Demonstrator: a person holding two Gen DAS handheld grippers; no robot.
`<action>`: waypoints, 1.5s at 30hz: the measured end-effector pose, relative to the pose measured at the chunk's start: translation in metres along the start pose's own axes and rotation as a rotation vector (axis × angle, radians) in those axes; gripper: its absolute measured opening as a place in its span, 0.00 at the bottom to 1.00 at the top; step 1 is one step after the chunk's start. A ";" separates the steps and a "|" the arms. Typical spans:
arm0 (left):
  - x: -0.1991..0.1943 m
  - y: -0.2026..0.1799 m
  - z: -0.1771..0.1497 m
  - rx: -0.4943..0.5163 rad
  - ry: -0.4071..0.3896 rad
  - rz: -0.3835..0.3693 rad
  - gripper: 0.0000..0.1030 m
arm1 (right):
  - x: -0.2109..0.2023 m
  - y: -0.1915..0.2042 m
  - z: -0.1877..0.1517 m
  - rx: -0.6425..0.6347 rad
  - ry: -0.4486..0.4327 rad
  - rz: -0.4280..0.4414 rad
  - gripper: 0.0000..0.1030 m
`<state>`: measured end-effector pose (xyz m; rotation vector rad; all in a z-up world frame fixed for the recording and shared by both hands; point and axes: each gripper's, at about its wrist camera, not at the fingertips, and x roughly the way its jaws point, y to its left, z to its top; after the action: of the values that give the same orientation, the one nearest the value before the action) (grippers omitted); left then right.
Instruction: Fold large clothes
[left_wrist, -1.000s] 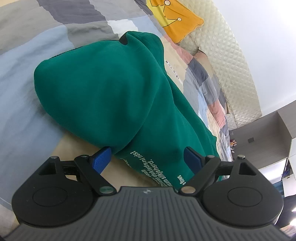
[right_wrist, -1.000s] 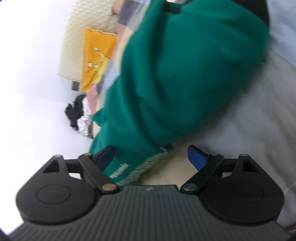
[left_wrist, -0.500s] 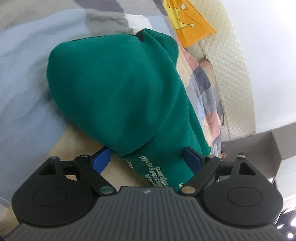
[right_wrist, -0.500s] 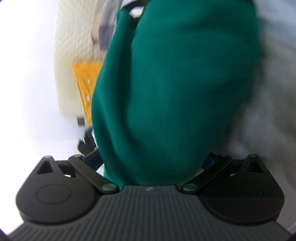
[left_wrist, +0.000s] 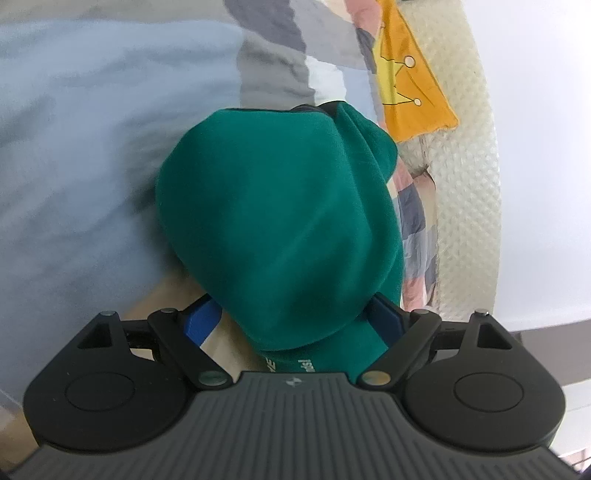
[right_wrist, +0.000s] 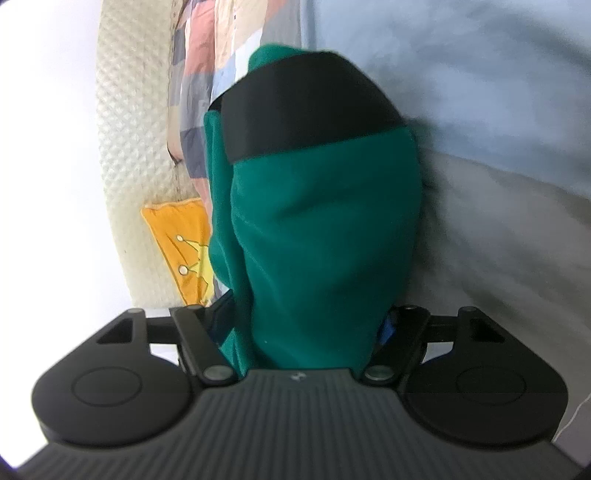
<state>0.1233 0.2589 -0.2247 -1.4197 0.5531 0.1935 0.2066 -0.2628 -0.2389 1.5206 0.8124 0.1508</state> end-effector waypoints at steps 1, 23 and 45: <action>0.002 0.002 0.001 -0.013 0.006 -0.004 0.86 | 0.000 0.003 0.000 0.003 -0.004 0.001 0.72; 0.000 -0.005 0.012 -0.006 -0.092 0.016 0.32 | 0.027 0.019 -0.012 -0.085 -0.011 -0.048 0.68; 0.045 -0.009 0.010 0.009 -0.022 0.031 0.64 | 0.040 0.037 -0.010 -0.188 0.028 -0.087 0.52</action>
<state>0.1680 0.2588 -0.2375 -1.3995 0.5573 0.2310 0.2453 -0.2286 -0.2191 1.3071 0.8610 0.1798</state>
